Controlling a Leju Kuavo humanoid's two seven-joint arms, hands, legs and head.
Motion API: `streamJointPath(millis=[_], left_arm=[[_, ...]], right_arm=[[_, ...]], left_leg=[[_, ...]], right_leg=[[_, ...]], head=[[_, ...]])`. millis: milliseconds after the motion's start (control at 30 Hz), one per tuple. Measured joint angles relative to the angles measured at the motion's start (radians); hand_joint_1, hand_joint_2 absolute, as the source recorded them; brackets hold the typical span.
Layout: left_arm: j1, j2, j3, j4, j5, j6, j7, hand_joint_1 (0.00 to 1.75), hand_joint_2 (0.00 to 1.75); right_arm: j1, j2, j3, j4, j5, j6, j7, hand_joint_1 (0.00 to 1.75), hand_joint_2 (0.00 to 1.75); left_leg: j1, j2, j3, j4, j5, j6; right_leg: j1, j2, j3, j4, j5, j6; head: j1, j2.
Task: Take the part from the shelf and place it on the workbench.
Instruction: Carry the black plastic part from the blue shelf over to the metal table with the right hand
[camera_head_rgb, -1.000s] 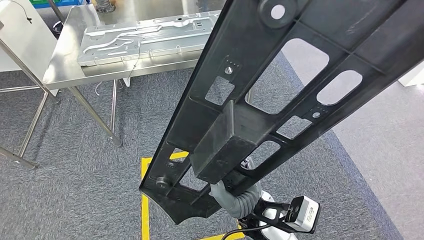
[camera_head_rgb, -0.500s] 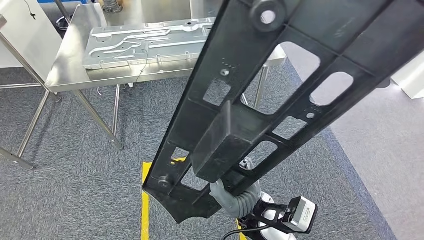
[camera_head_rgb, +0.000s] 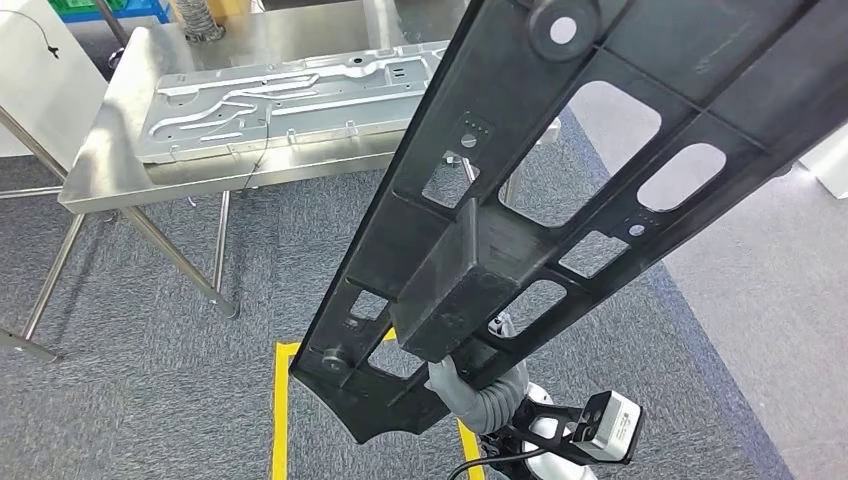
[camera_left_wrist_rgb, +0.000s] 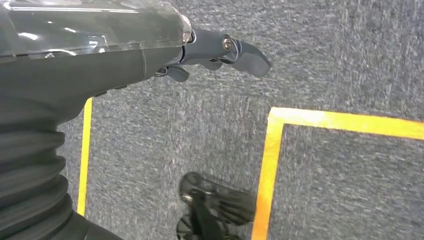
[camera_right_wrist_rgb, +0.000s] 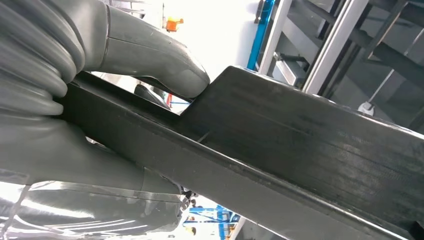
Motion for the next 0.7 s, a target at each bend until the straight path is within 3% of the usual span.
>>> streamJointPath(millis=[67, 133, 200, 267, 333, 433, 467, 500, 533, 600, 667, 700], left_arm=[[0.0, 0.001, 0.005, 0.0, 0.0, 0.001, 0.0, 0.0, 1.75], [0.001, 0.001, 0.01, 0.0, 0.0, 0.002, 0.0, 0.0, 1.75], [0.003, 0.002, 0.014, 0.0, 0.0, 0.003, -0.002, 0.0, 1.75], [0.004, 0.002, 0.016, 0.0, 0.0, 0.002, -0.005, 0.0, 1.75], [0.002, 0.001, 0.017, 0.0, 0.0, 0.001, -0.007, 0.0, 1.75], [-0.001, 0.0, 0.02, 0.0, -0.002, 0.001, -0.008, 0.0, 1.75], [-0.001, 0.0, 0.022, 0.0, -0.003, 0.001, -0.008, 0.0, 1.75], [0.0, -0.001, 0.024, 0.0, -0.005, 0.001, -0.008, 0.0, 1.75], [0.001, -0.001, 0.026, 0.0, -0.007, 0.001, -0.008, 0.0, 1.75], [0.002, -0.003, 0.031, 0.0, -0.01, 0.001, -0.008, 0.0, 1.75], [0.0, -0.003, 0.035, 0.0, -0.011, 0.001, -0.008, 0.0, 1.75], [-0.001, -0.004, 0.036, 0.0, -0.011, 0.001, -0.008, 0.0, 1.75]], right_arm=[[0.0, 0.0, 0.0, 0.0, 0.0, 0.003, 0.0, 1.75, 1.75], [-0.001, 0.0, 0.0, 0.001, 0.001, 0.004, 0.0, 1.75, 1.75], [-0.002, 0.001, -0.001, 0.002, 0.003, 0.003, 0.0, 1.75, 1.75], [-0.004, 0.002, -0.001, 0.002, 0.009, -0.004, 0.0, 1.75, 1.75], [-0.011, 0.001, -0.001, 0.005, 0.02, -0.017, 0.0, 1.75, 1.75], [-0.015, -0.001, -0.001, 0.017, 0.033, -0.041, 0.0, 1.75, 1.75], [-0.014, -0.002, -0.001, 0.022, 0.033, -0.048, 0.001, 1.75, 1.75], [-0.013, -0.003, -0.001, 0.027, 0.029, -0.051, 0.001, 1.75, 1.75], [-0.013, -0.004, -0.001, 0.032, 0.024, -0.052, 0.001, 1.75, 1.75], [-0.014, -0.005, -0.001, 0.038, 0.013, -0.05, 0.001, 1.75, 1.75], [-0.015, -0.007, 0.0, 0.045, 0.011, -0.05, 0.0, 1.75, 1.75], [-0.015, -0.008, 0.001, 0.047, 0.011, -0.05, 0.0, 1.75, 1.75]], left_leg=[[-0.009, 0.003, 0.025, -0.122, 0.098, 0.016], [-0.021, 0.007, 0.045, -0.209, 0.145, 0.032], [-0.028, 0.007, 0.052, -0.228, 0.141, 0.043], [-0.023, 0.002, 0.079, -0.249, 0.143, 0.051], [-0.017, -0.004, 0.11, -0.27, 0.138, 0.057], [-0.016, -0.015, 0.134, -0.278, 0.12, 0.06], [-0.015, -0.018, 0.143, -0.278, 0.111, 0.06], [-0.014, -0.022, 0.154, -0.278, 0.102, 0.058], [-0.013, -0.026, 0.169, -0.278, 0.091, 0.056], [-0.012, -0.033, 0.196, -0.276, 0.067, 0.047], [-0.012, -0.035, 0.209, -0.273, 0.047, 0.034], [-0.012, -0.035, 0.213, -0.271, 0.041, 0.027]], right_leg=[[0.004, -0.001, 0.029, -0.001, -0.021, 0.001], [0.004, -0.002, 0.047, -0.007, -0.037, 0.008], [0.003, -0.002, 0.058, -0.009, -0.039, 0.021], [0.004, -0.004, 0.066, 0.003, -0.035, 0.033], [0.003, -0.003, 0.036, 0.067, -0.046, 0.042], [-0.007, -0.002, -0.087, 0.23, -0.112, 0.053], [-0.01, -0.002, -0.121, 0.256, -0.122, 0.058], [-0.014, -0.002, -0.138, 0.248, -0.109, 0.063], [-0.017, -0.002, -0.141, 0.21, -0.073, 0.067], [-0.021, -0.001, -0.125, 0.091, 0.032, 0.069], [-0.017, 0.002, -0.115, 0.024, 0.083, 0.056], [-0.013, 0.003, -0.114, 0.018, 0.079, 0.045]], head=[[0.0, 0.0], [0.0, 0.0], [0.0, 0.0], [0.0, 0.0], [0.0, 0.0], [0.0, 0.0], [0.0, 0.0], [0.0, 0.0], [0.0, 0.0], [0.0, 0.0], [0.0, 0.0], [0.0, 0.0]])
